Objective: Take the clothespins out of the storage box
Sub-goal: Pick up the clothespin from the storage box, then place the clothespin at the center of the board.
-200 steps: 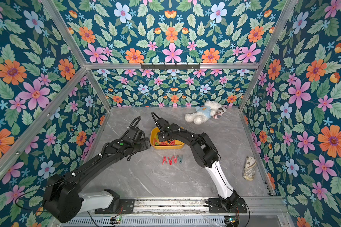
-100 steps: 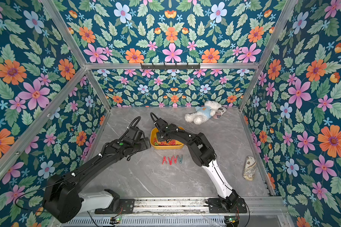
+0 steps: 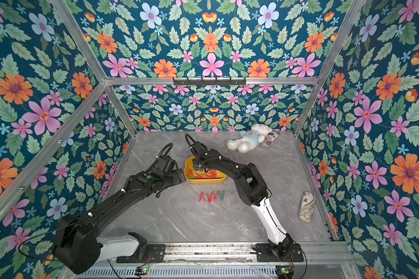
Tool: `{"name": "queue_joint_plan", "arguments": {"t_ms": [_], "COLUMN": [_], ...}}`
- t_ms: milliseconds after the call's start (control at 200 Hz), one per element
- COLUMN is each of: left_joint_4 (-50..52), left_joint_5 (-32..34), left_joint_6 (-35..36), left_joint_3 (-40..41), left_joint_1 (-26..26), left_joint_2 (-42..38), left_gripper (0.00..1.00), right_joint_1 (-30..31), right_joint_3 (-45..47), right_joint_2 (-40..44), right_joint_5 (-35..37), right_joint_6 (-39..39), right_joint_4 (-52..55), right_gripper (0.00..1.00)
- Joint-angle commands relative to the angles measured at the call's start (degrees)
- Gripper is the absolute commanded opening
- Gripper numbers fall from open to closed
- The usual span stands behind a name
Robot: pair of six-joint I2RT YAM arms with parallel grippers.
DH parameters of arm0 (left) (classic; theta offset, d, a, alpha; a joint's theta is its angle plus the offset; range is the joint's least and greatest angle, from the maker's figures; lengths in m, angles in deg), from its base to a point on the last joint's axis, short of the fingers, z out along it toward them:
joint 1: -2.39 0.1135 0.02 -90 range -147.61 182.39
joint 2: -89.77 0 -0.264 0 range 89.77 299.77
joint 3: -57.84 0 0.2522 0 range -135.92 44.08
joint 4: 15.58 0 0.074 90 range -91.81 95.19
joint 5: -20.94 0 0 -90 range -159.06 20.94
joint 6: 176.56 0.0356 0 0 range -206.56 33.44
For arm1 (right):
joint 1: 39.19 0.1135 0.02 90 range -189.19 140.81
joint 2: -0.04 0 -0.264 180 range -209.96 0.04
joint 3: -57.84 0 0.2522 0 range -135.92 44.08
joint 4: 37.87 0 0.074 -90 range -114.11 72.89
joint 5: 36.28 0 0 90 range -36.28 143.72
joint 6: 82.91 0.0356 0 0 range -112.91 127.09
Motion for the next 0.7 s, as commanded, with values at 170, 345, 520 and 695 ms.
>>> {"name": "queue_joint_plan", "arguments": {"t_ms": [170,345,520,695], "left_joint_4": [-3.2,-5.3,-7.0,-8.2], "left_joint_5": [-2.3,-4.7,-8.1,-11.0], "left_joint_6": [1.5,2.8,4.4,5.8], "left_joint_3": [-0.9,-2.0,-4.1,-6.6], "left_joint_1": [0.1,0.1,0.0,0.0], "left_joint_2": [1.3,3.5,6.9,10.4], "left_gripper": [1.00,0.99,0.99,0.99], "right_joint_1": [-0.1,-0.4,-0.4,-0.4], "right_joint_3": [6.0,14.9,26.6,37.9], "right_joint_2": [7.3,14.7,23.7,31.8], "right_joint_5": [1.1,2.1,3.3,4.4], "right_joint_6": [4.5,8.9,14.7,21.1], "right_joint_4": [0.3,-1.0,-3.5,-5.0], "right_gripper": [0.09,0.09,0.09,0.10]}}
